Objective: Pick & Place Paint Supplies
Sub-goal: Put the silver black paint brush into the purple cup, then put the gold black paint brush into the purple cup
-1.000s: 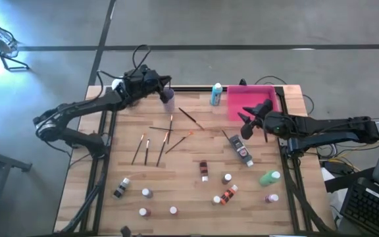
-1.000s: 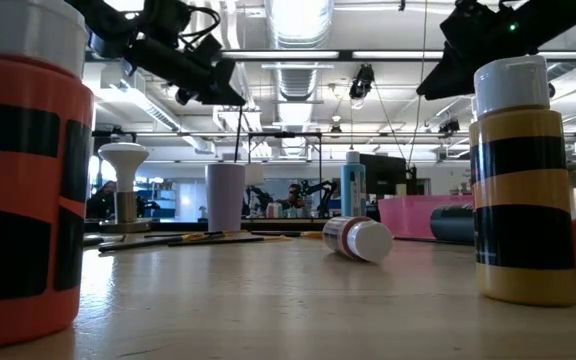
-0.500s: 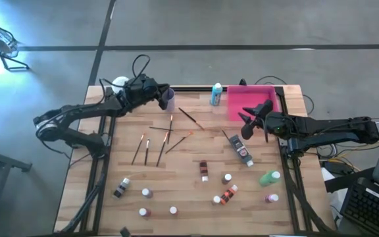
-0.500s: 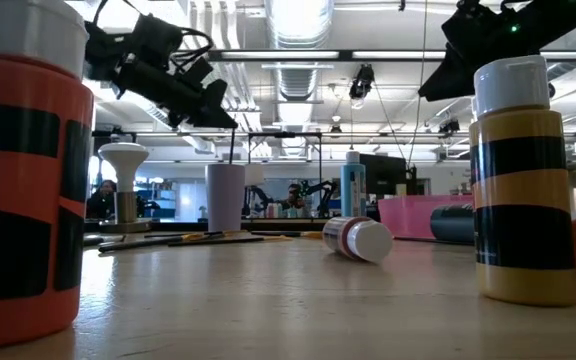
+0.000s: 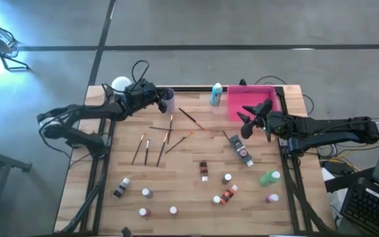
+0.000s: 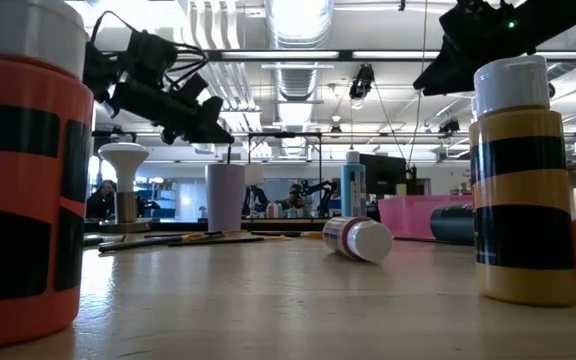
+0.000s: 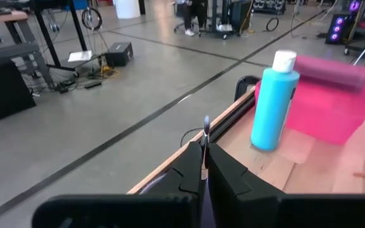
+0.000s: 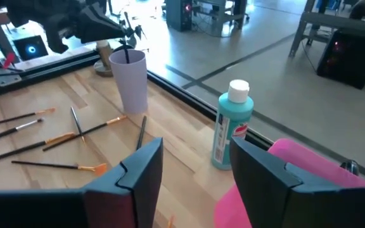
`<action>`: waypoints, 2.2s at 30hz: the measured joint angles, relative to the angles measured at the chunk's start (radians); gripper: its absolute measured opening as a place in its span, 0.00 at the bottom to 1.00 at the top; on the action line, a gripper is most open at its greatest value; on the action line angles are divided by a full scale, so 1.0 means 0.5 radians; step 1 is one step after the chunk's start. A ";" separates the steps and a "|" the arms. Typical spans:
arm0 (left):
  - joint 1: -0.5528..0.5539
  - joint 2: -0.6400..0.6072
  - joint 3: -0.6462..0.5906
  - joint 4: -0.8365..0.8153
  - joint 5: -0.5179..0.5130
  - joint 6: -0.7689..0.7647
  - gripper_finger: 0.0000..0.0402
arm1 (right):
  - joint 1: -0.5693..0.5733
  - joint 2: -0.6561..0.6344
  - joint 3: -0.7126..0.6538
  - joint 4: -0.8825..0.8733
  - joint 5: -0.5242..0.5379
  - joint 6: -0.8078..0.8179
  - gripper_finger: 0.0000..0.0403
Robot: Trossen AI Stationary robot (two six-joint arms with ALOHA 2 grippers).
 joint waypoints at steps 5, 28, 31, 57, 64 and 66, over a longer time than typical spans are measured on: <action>0.011 0.123 0.000 0.040 -0.001 -0.008 0.03 | -0.002 0.001 -0.005 0.001 0.000 -0.013 0.43; 0.032 0.261 0.002 0.083 -0.004 -0.014 0.08 | -0.005 0.001 -0.014 0.000 0.000 -0.043 0.33; 0.032 0.258 0.002 0.081 -0.003 -0.002 0.13 | -0.005 0.001 -0.014 0.000 0.000 -0.043 0.35; 0.022 -0.223 0.208 -0.038 0.349 -0.196 0.24 | -0.005 -0.001 -0.030 -0.001 0.000 -0.075 0.43; -0.142 -0.515 0.111 -0.056 0.894 -0.459 0.24 | -0.005 -0.001 -0.034 0.001 -0.001 -0.146 0.37; -0.270 -0.568 0.064 -0.006 0.829 -0.459 0.24 | -0.005 -0.001 -0.034 0.001 -0.001 -0.148 0.36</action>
